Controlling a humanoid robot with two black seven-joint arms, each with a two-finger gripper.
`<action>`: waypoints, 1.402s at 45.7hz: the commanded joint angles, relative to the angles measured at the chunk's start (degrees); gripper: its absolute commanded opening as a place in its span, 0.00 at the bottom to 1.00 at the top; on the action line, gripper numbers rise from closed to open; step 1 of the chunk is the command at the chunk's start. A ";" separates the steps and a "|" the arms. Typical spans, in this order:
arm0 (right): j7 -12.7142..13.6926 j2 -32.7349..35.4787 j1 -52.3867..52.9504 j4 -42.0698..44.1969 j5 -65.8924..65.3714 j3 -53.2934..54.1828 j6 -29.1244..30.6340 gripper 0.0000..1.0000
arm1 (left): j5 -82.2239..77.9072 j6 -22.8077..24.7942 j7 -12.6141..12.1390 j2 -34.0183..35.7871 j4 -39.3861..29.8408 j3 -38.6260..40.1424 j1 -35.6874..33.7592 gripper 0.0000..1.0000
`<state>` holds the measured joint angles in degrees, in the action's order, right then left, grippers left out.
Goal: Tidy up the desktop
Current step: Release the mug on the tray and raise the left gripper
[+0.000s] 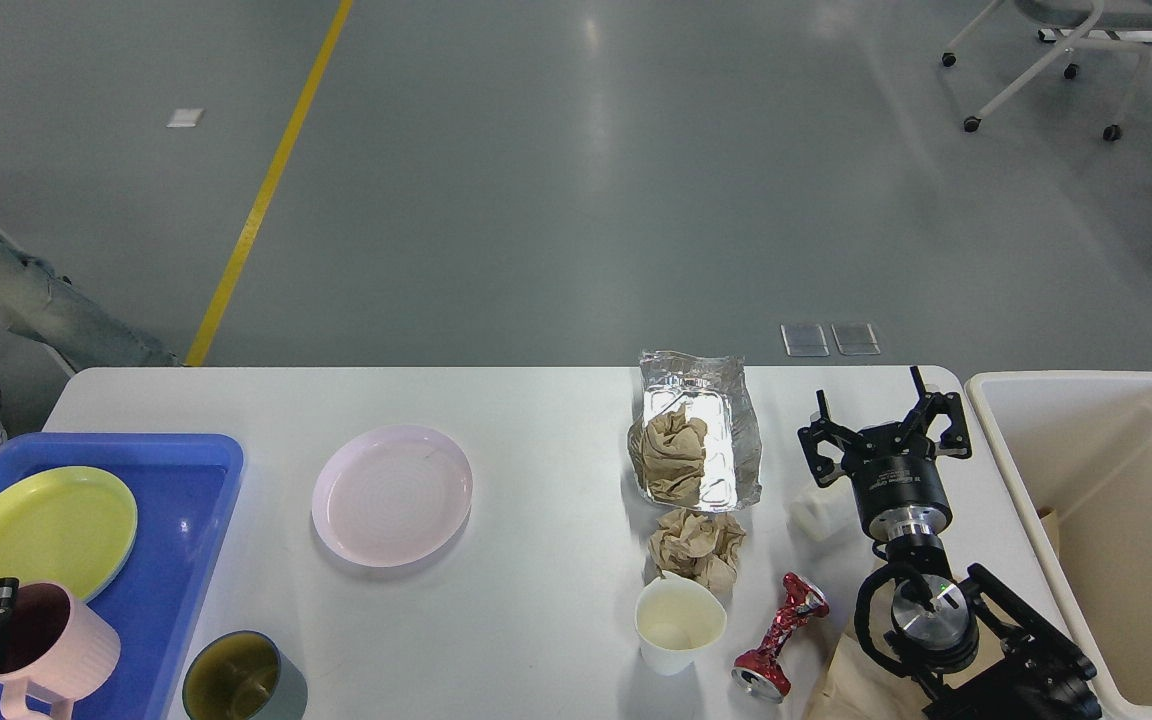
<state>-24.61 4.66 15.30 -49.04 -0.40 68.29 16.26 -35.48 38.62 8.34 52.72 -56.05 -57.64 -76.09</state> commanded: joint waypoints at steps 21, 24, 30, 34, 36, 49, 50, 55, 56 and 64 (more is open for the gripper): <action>-0.09 0.00 0.00 0.00 0.05 0.00 0.00 1.00 | -2.14 -4.70 -0.70 0.02 -3.54 0.16 1.64 0.06; 0.00 0.00 0.00 0.00 -0.04 0.00 0.00 1.00 | -1.88 -5.14 -0.61 0.02 -3.54 0.25 1.73 0.14; -0.09 0.00 0.00 0.00 -0.04 0.00 0.00 1.00 | -1.18 -5.22 -0.08 0.19 -4.06 0.34 1.82 0.65; -0.09 0.00 0.00 0.00 -0.04 0.00 0.00 1.00 | 2.33 -6.10 0.01 0.45 -4.33 0.34 1.73 0.90; 0.00 0.00 0.00 0.00 -0.04 0.00 0.00 1.00 | 4.88 -6.46 -0.08 0.45 -4.33 0.25 1.73 0.95; 0.00 0.00 0.00 0.00 0.05 0.00 0.00 1.00 | 9.02 -5.58 -0.26 2.83 -6.44 -0.63 0.68 0.96; 0.00 0.00 0.00 0.00 -0.04 0.00 0.00 1.00 | 9.02 -5.49 -0.35 2.91 -6.44 -0.71 0.59 0.96; 0.00 0.00 0.00 0.00 0.05 0.00 0.00 1.00 | 8.23 -3.91 -0.61 3.70 -7.66 -2.64 -1.51 0.96; 0.00 0.00 0.00 0.00 -0.04 0.00 0.00 1.00 | 8.14 -3.30 -0.61 3.88 -7.84 -3.78 -2.48 0.96; 0.00 0.00 0.00 0.00 -0.04 0.00 0.00 1.00 | 8.14 4.08 -0.70 3.45 -9.86 -17.39 -18.90 0.96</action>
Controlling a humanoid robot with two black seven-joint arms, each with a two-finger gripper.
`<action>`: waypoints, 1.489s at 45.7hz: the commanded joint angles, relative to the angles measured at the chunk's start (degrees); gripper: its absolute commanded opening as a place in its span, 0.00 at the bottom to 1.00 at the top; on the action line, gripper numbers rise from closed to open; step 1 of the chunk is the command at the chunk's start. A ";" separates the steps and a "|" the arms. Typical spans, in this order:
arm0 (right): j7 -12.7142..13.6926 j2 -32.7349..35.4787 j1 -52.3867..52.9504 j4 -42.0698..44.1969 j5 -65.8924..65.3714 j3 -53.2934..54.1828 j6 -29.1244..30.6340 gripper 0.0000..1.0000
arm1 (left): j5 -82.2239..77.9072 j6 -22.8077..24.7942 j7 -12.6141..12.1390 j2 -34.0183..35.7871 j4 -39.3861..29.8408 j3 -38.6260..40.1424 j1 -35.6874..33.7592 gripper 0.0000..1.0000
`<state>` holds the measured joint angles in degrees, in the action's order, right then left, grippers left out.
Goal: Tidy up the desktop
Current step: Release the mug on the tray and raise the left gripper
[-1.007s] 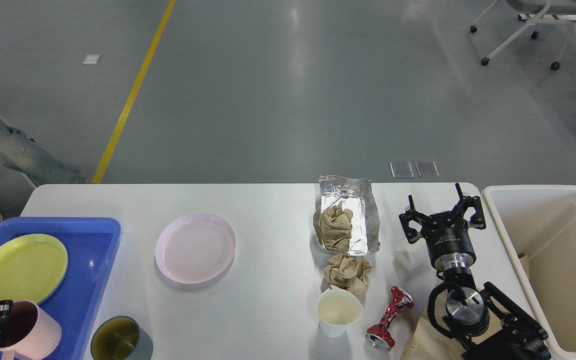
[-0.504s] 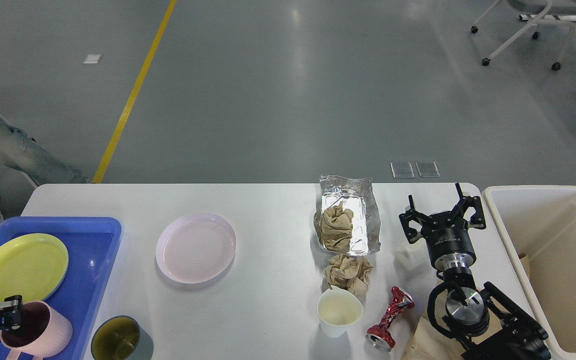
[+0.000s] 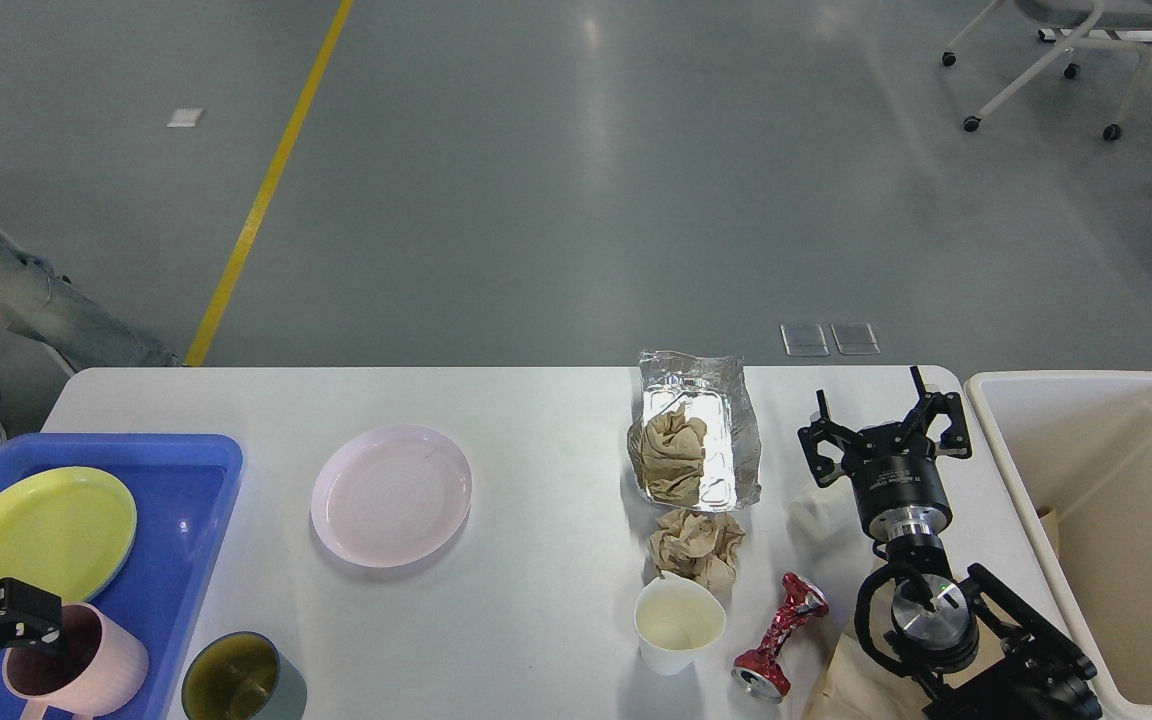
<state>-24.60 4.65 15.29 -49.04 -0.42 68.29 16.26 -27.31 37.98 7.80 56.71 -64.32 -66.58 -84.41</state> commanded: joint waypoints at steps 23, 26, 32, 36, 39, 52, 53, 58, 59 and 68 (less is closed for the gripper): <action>-0.01 0.01 0.00 0.00 -0.01 0.00 0.00 1.00 | 17.70 16.95 -0.42 -26.26 -16.26 -26.22 -54.87 0.96; -0.01 0.01 0.00 0.00 -0.01 0.00 0.00 1.00 | 21.23 17.02 -0.59 -31.21 -18.64 -27.37 -58.13 0.96; -0.01 0.01 0.00 0.00 -0.01 0.00 0.00 1.00 | 25.72 17.02 -3.49 -34.73 -24.52 -27.20 -66.92 0.96; -0.01 0.01 0.00 0.00 -0.01 0.00 0.00 1.00 | 30.28 17.02 -6.91 -35.26 -27.51 -26.94 -71.85 0.96; -0.01 0.01 0.00 0.00 -0.01 0.00 0.00 1.00 | 33.63 17.02 -9.55 -36.49 -29.89 -26.59 -74.22 0.96; -0.01 0.01 0.00 0.00 -0.01 0.00 0.00 1.00 | 40.66 17.02 -10.35 -41.67 -36.75 -25.18 -83.89 0.96; -0.09 0.01 0.00 0.00 -0.01 0.00 0.00 1.00 | 41.02 17.02 -10.35 -42.38 -36.75 -25.44 -84.77 0.96; -0.01 0.01 0.00 0.00 -0.01 0.00 0.00 1.00 | 41.20 17.02 -10.35 -42.47 -36.66 -25.44 -85.39 0.96; -0.01 0.01 0.00 0.00 -0.01 0.00 0.00 1.00 | 41.20 17.02 -10.35 -42.56 -36.66 -25.44 -85.30 0.96; -0.01 0.01 0.00 0.00 0.07 0.00 0.00 1.00 | 40.84 17.02 -10.26 -42.03 -35.87 -24.83 -82.94 0.96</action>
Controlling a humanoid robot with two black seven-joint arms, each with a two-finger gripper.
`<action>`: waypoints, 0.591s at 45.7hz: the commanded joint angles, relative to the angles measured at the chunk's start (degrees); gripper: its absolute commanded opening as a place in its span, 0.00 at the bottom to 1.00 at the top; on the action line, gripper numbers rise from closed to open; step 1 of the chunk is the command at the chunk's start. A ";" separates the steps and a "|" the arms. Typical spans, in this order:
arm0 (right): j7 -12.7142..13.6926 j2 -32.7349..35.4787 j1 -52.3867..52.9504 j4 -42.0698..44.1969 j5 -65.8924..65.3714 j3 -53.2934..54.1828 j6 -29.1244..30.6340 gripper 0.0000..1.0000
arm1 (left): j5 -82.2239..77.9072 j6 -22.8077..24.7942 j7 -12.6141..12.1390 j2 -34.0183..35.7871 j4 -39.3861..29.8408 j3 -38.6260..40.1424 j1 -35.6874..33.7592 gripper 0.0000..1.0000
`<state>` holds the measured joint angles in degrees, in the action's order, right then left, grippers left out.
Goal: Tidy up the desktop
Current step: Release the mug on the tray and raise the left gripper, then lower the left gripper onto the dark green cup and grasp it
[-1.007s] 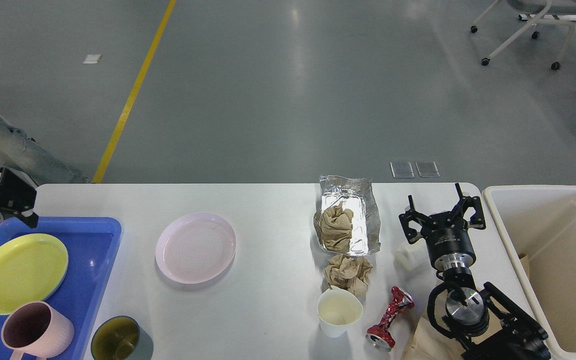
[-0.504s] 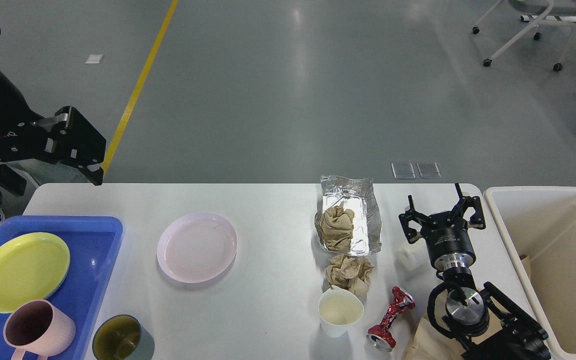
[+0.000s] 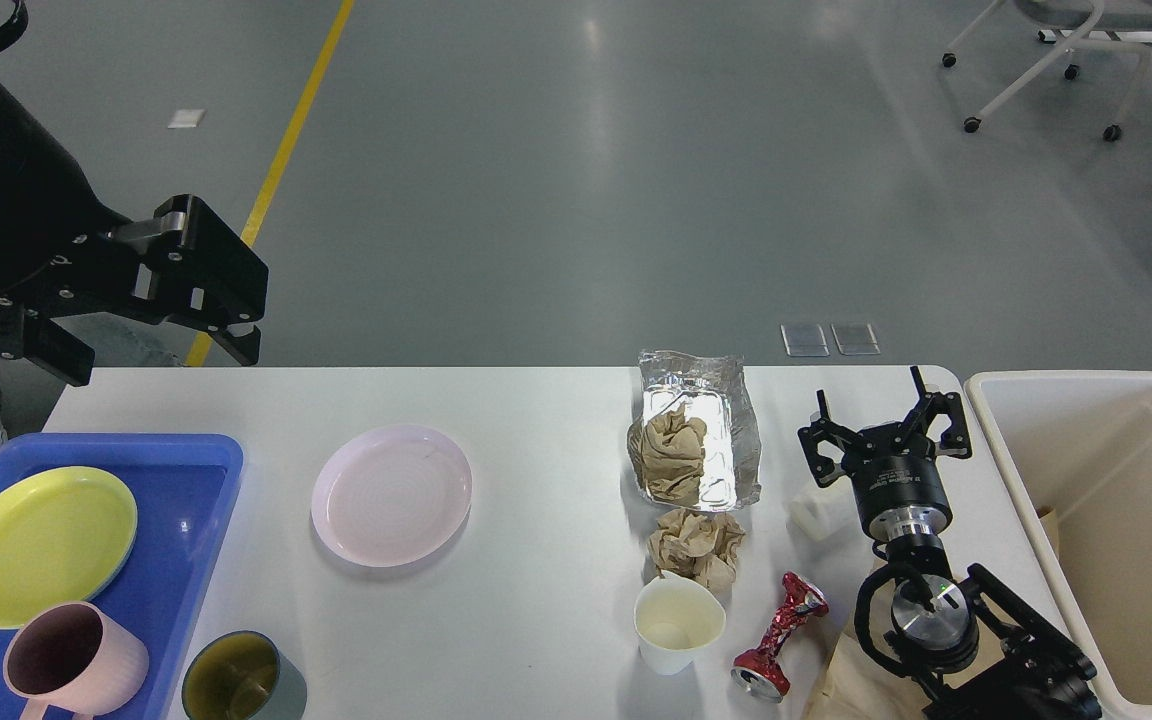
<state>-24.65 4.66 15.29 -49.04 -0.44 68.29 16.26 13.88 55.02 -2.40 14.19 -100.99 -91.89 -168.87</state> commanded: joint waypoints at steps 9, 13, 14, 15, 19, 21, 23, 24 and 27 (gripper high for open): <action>0.04 0.00 0.00 0.00 0.09 0.00 -0.09 1.00 | -0.43 -0.02 0.29 1.45 5.88 1.72 9.78 0.96; 0.04 0.00 0.00 0.00 0.09 0.00 0.00 1.00 | -0.43 -0.02 0.21 1.98 7.47 2.85 15.49 0.96; 0.04 0.00 0.00 0.00 0.09 0.00 0.00 1.00 | -0.52 -0.02 -0.32 2.24 7.73 3.82 16.90 0.96; 0.04 0.00 0.00 0.00 0.01 0.00 -0.09 1.00 | -0.70 -0.02 -0.67 2.59 8.00 4.52 18.56 0.96; 0.04 0.00 0.00 0.00 0.09 0.00 0.00 1.00 | -4.38 -0.02 -1.02 5.31 8.79 6.11 24.72 0.95; 0.04 0.00 0.00 0.00 0.09 0.00 0.00 1.00 | -7.36 -0.02 -1.02 6.46 8.96 6.64 27.36 0.93; 0.04 0.00 0.00 0.00 0.09 0.00 0.00 1.00 | -10.26 -2.01 -1.02 7.95 8.96 7.25 29.56 0.92; 0.04 0.00 0.00 0.00 0.09 0.00 0.00 1.00 | -11.76 -2.89 -1.02 8.74 8.96 7.43 30.70 0.91; 0.04 0.00 0.00 0.00 0.01 0.00 0.00 1.00 | -16.59 -4.83 -0.76 11.73 8.96 7.78 34.30 0.89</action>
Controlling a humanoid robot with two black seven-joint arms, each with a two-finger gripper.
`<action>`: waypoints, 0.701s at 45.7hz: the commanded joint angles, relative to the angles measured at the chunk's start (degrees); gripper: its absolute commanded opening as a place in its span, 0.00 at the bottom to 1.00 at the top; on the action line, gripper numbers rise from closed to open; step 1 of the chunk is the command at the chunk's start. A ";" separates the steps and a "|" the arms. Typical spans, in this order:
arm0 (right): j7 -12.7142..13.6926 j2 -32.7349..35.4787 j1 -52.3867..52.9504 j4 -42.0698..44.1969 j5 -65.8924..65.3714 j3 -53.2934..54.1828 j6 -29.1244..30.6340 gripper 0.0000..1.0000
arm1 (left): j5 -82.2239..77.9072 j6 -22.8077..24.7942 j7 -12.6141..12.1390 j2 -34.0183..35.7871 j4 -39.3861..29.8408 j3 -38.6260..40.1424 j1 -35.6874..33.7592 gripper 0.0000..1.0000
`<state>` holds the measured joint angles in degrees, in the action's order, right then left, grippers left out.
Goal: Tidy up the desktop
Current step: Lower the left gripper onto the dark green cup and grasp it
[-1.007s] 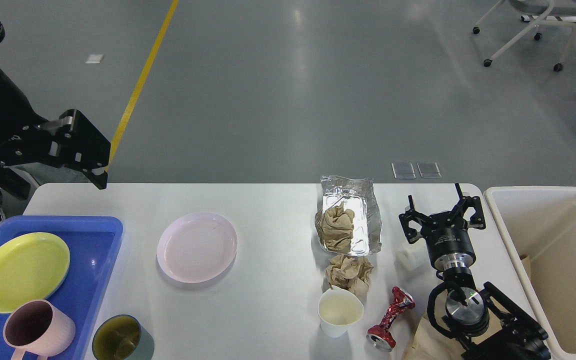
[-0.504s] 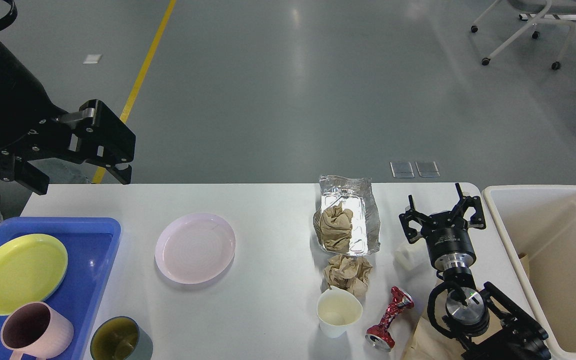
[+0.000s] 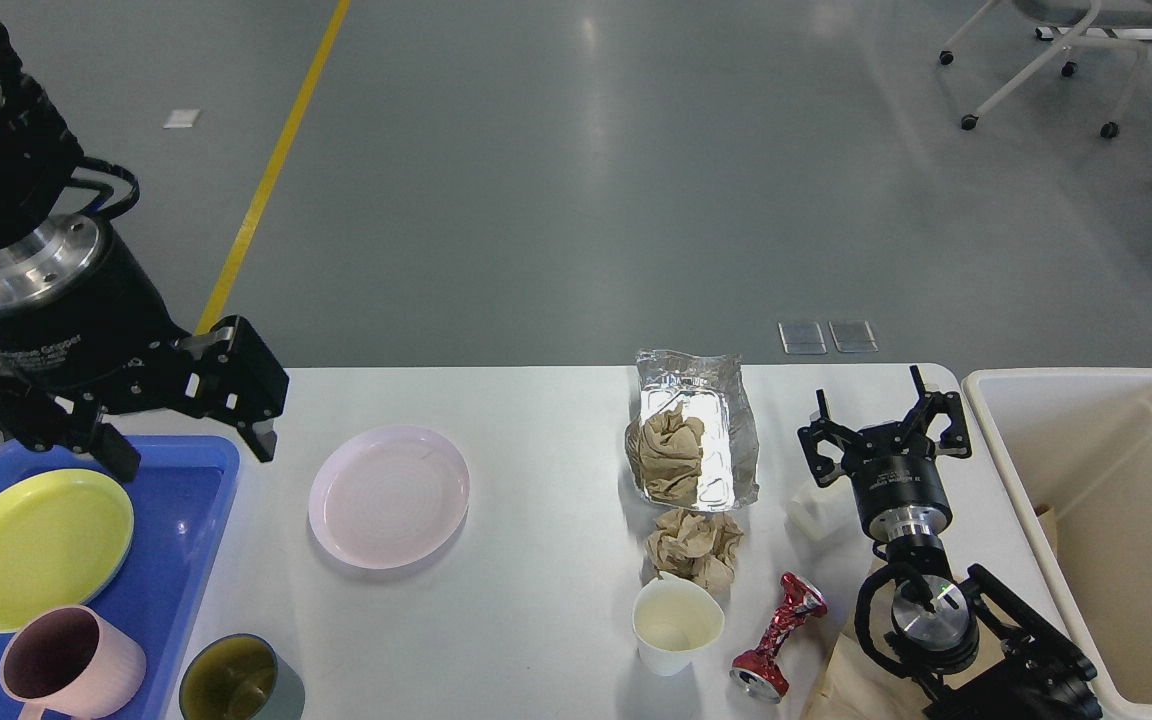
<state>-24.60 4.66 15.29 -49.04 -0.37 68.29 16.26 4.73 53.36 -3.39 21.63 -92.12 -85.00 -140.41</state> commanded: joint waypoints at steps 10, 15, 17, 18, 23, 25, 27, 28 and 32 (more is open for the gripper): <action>-0.01 -0.01 0.00 0.00 -0.07 0.00 0.00 1.00 | -27.30 -8.62 0.31 14.05 0.10 8.08 18.67 0.88; -0.01 -0.01 0.00 0.00 -0.07 0.00 0.00 1.00 | -37.75 -12.91 0.31 16.95 0.19 12.56 26.31 0.88; -0.01 -0.01 0.00 0.00 0.02 0.00 0.00 1.00 | -41.63 -15.38 0.22 17.13 0.19 13.62 28.95 0.88; -0.01 -0.01 0.00 0.00 -0.07 0.00 0.00 1.00 | -43.47 -16.78 0.31 17.04 0.19 13.89 30.36 0.87; -0.01 -0.01 0.00 0.00 0.02 0.00 0.00 1.00 | -49.63 -22.94 0.22 16.78 0.19 14.16 35.99 0.85; -0.01 -0.01 0.00 0.00 -0.07 0.00 0.00 1.00 | -51.83 -25.05 0.22 16.78 0.19 14.24 37.57 0.85; -0.01 -0.01 0.00 0.00 -0.07 0.00 0.00 1.00 | -53.50 -27.07 0.22 16.78 0.27 14.42 39.07 0.85; -0.01 -0.01 0.00 0.00 0.02 0.00 0.00 1.00 | -54.38 -29.17 0.22 16.78 0.62 14.68 40.55 0.85; -0.01 -0.01 0.00 0.00 -0.07 0.00 0.00 1.00 | -54.57 -32.61 0.13 16.52 2.29 16.26 43.81 0.85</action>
<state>-24.61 4.66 15.29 -49.04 -0.42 68.29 16.26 -48.72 25.30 -3.16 38.40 -91.45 -70.30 -100.58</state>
